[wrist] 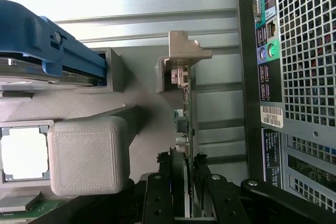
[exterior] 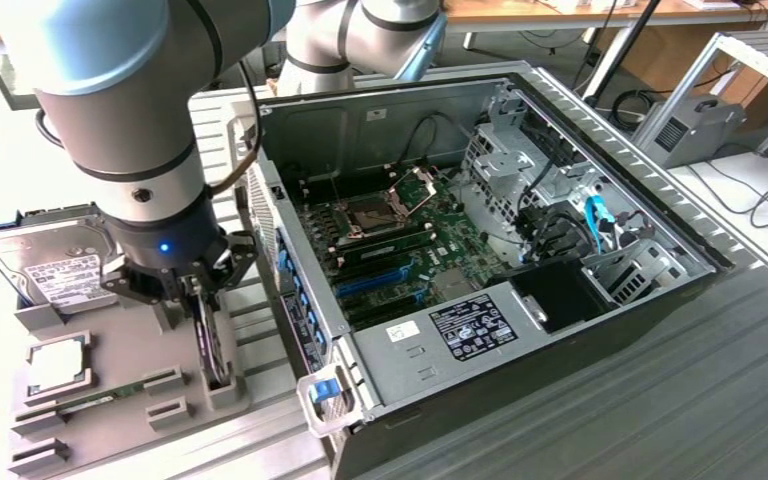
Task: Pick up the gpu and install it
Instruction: 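Pick up the gpu and move the gpu toward the slot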
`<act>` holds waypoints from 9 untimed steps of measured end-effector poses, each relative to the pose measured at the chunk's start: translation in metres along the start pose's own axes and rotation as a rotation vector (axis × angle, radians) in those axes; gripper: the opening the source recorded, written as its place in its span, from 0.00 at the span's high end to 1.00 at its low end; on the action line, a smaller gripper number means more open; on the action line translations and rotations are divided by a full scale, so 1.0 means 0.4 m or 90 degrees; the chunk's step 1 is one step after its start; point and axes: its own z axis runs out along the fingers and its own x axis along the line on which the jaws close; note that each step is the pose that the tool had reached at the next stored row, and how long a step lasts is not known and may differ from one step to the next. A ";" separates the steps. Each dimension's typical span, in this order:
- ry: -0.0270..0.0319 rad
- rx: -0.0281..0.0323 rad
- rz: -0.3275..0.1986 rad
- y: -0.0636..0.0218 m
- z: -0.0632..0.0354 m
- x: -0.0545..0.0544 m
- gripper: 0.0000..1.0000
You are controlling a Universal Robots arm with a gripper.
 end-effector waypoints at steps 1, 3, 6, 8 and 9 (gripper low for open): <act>-0.0001 -0.0001 0.000 0.000 -0.001 0.000 0.71; -0.0001 0.0000 0.000 0.000 -0.003 0.000 0.71; -0.0001 -0.0001 0.000 0.000 -0.006 0.000 0.71; -0.0001 -0.0001 0.000 0.000 -0.007 0.000 0.71; -0.0001 0.0000 0.000 0.000 -0.008 0.000 0.71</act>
